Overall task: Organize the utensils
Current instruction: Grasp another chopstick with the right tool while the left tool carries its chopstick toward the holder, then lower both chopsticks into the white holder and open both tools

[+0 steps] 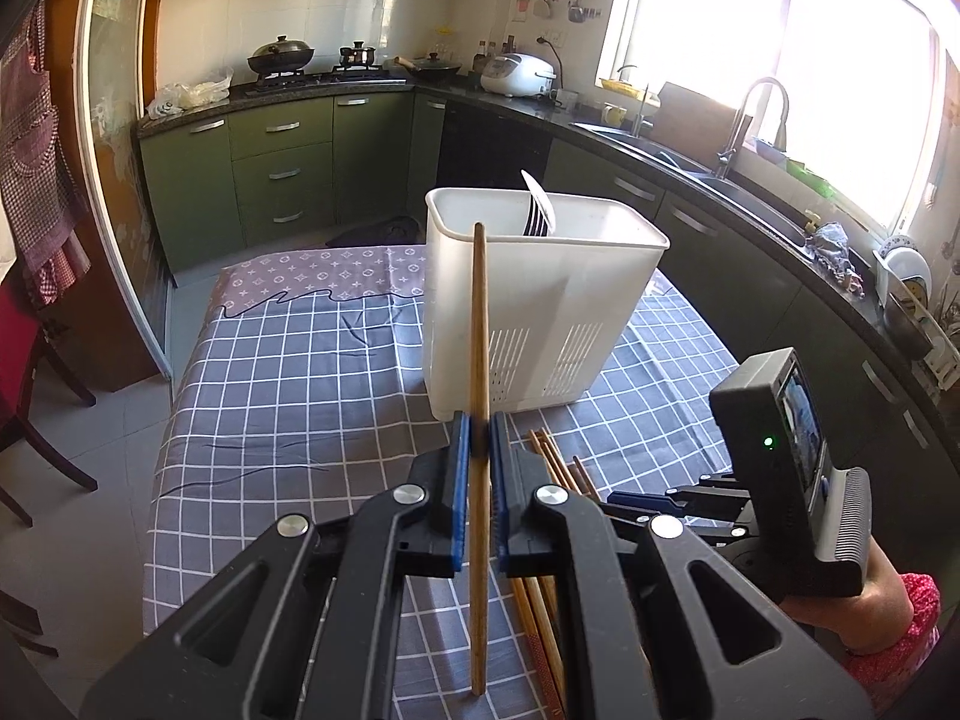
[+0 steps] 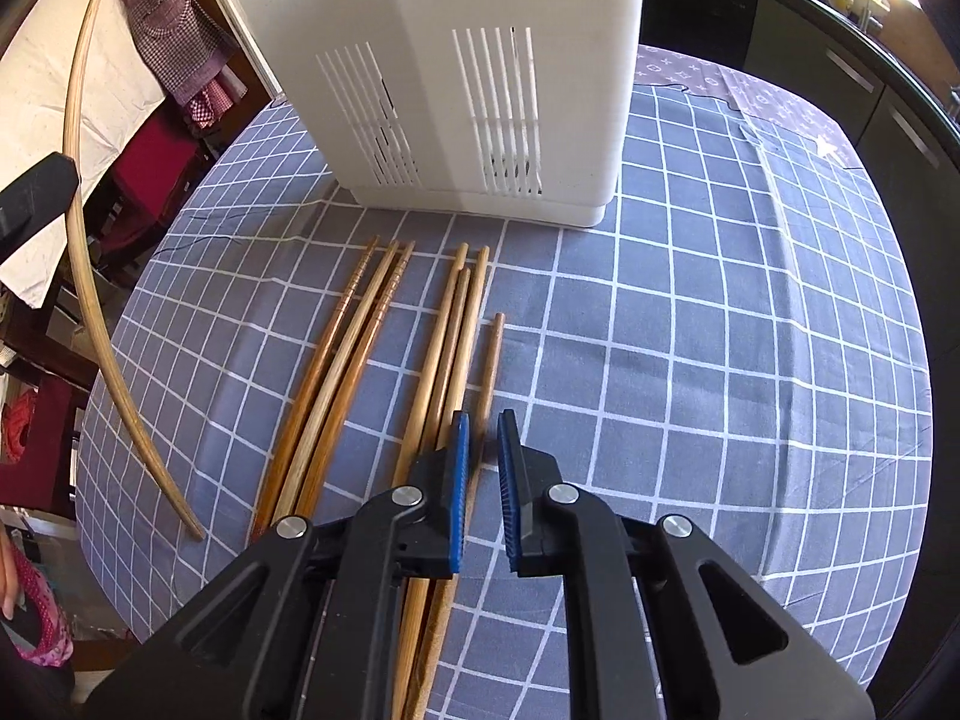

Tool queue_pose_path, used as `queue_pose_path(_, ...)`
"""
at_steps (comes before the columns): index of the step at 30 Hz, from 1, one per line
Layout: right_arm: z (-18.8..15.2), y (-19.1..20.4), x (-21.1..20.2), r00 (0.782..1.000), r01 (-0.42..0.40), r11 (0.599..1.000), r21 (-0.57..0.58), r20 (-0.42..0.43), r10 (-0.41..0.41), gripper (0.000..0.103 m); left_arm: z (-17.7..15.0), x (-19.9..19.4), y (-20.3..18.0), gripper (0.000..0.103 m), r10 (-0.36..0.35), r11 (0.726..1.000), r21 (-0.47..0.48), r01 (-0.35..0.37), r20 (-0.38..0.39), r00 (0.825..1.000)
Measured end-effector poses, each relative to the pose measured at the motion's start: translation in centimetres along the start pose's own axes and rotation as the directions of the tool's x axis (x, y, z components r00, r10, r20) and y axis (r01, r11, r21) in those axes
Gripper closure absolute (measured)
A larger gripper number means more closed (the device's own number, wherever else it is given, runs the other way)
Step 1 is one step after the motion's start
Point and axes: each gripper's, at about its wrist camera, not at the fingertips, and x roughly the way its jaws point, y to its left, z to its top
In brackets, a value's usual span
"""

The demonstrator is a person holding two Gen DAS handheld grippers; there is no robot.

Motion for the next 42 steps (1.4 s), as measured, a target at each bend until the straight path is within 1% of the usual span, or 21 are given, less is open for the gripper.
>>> queue_pose_path(4, -0.1, 0.5, 0.0, 0.999, 0.032, 0.999, -0.034, 0.002, -0.032, 0.092, 0.1, 0.1, -0.3, 0.096, -0.001, 1.000, 0.006, 0.001, -0.004, 1.000)
queue_pose_path(5, -0.1, 0.7, 0.0, 0.999, 0.044, 0.998, -0.042, 0.005, -0.044, 0.094, 0.0, 0.1, -0.3, 0.096, -0.001, 1.000, 0.006, 0.001, -0.005, 1.000)
queue_pose_path(10, 0.0, 0.4, 0.1, 1.000, 0.023, 1.000, -0.017, 0.020, -0.023, 0.097, 0.0, 0.2, -0.4, 0.096, -0.008, 1.000, 0.007, 0.008, -0.006, 1.000)
queue_pose_path(13, 0.2, -0.4, -1.6, 0.997, -0.003, 1.000, 0.009, 0.076, 0.003, 0.097, 0.0, 0.1, -0.6, 0.096, -0.010, 1.000, 0.012, 0.010, -0.005, 1.000)
queue_pose_path(15, 0.2, -0.7, -3.4, 0.992, -0.016, 1.000, 0.020, 0.128, 0.013, 0.097, 0.2, 0.1, -0.6, 0.096, -0.010, 1.000, 0.014, 0.010, -0.002, 1.000)
queue_pose_path(18, 0.5, -1.5, -6.8, 0.975, -0.027, 0.999, 0.029, 0.221, 0.020, 0.097, 0.4, -0.2, -0.6, 0.096, -0.013, 1.000, 0.014, 0.013, 0.006, 1.000)
queue_pose_path(23, 0.3, -2.4, -12.4, 0.928, -0.039, 0.998, 0.046, 0.372, 0.019, 0.097, 0.5, -0.7, -0.9, 0.096, -0.013, 1.000, 0.022, 0.012, 0.021, 1.000)
queue_pose_path(27, -0.1, -2.6, -15.2, 0.902, -0.042, 0.998, 0.048, 0.431, 0.017, 0.097, 0.6, -1.1, -1.1, 0.096, -0.011, 0.999, 0.030, 0.010, 0.030, 0.999)
queue_pose_path(31, -0.5, -2.3, -16.0, 0.893, -0.028, 0.999, 0.036, 0.449, 0.009, 0.097, 0.8, -1.5, -1.3, 0.096, -0.011, 0.999, 0.038, 0.009, 0.043, 0.999)
queue_pose_path(37, -0.2, -2.3, -16.1, 0.894, -0.037, 0.999, 0.030, 0.448, 0.020, 0.097, 1.0, -1.7, -1.4, 0.096, -0.007, 0.999, 0.049, 0.004, 0.059, 0.998)
queue_pose_path(42, 0.3, -2.1, -16.1, 0.894, -0.042, 0.999, 0.018, 0.447, 0.030, 0.097, 1.4, -1.6, -1.2, 0.096, -0.006, 0.999, 0.048, 0.003, 0.057, 0.998)
